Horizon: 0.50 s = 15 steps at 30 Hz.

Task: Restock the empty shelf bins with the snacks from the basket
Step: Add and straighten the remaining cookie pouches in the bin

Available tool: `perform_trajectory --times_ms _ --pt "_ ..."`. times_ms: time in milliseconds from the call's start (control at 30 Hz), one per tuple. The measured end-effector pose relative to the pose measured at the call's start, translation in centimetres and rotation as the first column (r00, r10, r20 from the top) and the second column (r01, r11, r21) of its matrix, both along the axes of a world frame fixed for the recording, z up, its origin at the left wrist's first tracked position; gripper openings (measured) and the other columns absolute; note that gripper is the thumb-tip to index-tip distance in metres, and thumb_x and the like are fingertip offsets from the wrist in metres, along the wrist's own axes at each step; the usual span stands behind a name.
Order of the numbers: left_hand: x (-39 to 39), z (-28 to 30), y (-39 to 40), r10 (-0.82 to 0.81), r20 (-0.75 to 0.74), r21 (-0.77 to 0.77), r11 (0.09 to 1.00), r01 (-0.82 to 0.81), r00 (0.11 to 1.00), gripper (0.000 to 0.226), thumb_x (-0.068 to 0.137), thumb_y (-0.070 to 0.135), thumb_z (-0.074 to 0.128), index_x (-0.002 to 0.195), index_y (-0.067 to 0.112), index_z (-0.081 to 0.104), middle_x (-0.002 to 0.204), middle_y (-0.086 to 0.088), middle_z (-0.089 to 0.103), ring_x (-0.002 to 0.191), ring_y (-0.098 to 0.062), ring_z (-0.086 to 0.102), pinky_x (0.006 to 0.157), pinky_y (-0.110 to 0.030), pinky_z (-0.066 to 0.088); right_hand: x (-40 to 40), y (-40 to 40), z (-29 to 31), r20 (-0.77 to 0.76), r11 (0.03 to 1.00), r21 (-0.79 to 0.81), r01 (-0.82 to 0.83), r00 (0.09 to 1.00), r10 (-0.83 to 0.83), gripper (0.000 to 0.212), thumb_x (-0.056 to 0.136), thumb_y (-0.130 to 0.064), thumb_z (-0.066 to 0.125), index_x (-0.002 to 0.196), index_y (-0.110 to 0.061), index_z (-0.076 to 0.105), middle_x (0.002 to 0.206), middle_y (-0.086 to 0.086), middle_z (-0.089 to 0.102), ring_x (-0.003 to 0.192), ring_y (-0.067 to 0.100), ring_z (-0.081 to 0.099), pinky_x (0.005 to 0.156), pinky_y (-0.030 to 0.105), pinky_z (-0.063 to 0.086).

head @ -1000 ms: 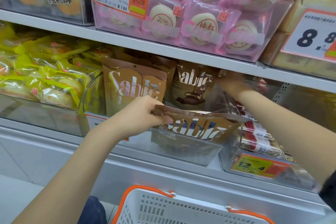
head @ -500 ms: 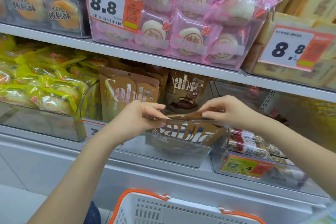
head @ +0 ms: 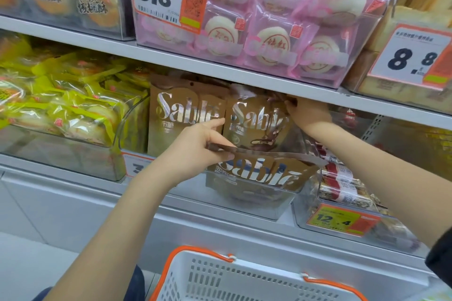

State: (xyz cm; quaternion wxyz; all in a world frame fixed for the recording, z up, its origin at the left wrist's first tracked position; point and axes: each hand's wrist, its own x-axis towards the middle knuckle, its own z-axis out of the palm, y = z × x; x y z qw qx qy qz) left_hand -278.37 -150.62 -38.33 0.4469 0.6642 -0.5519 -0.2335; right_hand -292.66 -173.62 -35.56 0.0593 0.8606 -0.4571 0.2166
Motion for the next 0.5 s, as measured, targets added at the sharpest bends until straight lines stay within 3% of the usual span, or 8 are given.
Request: perform_trajectory --times_ms 233,300,400,500 --pt "-0.03 0.25 0.3 -0.024 0.027 0.027 0.999 0.023 0.999 0.022 0.08 0.004 0.072 0.094 0.02 0.077 0.144 -0.002 0.044 0.129 -0.006 0.042 0.092 -0.019 0.036 0.42 -0.75 -0.42 0.022 1.0 -0.013 0.005 1.0 -0.005 0.034 0.097 -0.026 0.047 0.121 -0.004 0.055 0.121 0.019 0.059 0.11 0.039 0.055 0.089 0.043 0.047" --pt "-0.08 0.35 0.31 -0.028 0.013 0.033 0.999 0.028 1.0 0.022 0.08 0.004 0.071 0.096 0.019 0.076 0.144 -0.002 0.045 0.125 -0.008 0.046 0.091 -0.019 0.036 0.53 -1.0 -0.6 0.036 0.999 -0.023 0.024 0.999 -0.023 0.032 0.097 -0.026 0.047 0.118 -0.004 0.055 0.117 0.019 0.06 0.106 0.038 0.057 0.083 0.04 0.047" --pt "-0.16 0.41 0.38 -0.03 0.022 0.037 0.999 0.029 0.999 0.023 0.08 0.004 0.071 0.096 0.02 0.076 0.142 -0.001 0.047 0.125 -0.011 0.047 0.095 -0.023 0.038 0.92 -1.03 -0.88 0.069 0.998 -0.025 0.065 0.996 -0.063 0.03 0.098 -0.03 0.046 0.112 -0.005 0.056 0.11 0.018 0.062 0.098 0.035 0.059 0.072 0.033 0.041" --pt "-0.05 0.31 0.29 -0.039 0.017 0.035 0.999 0.039 0.999 0.023 0.08 0.006 0.072 0.094 0.024 0.076 0.139 -0.002 0.051 0.126 -0.011 0.048 0.103 -0.03 0.04 0.74 -1.11 -1.01 0.078 0.998 0.054 0.014 0.997 -0.018 0.027 0.096 -0.026 0.049 0.114 -0.007 0.056 0.108 0.015 0.061 0.097 0.034 0.06 0.075 0.034 0.046"
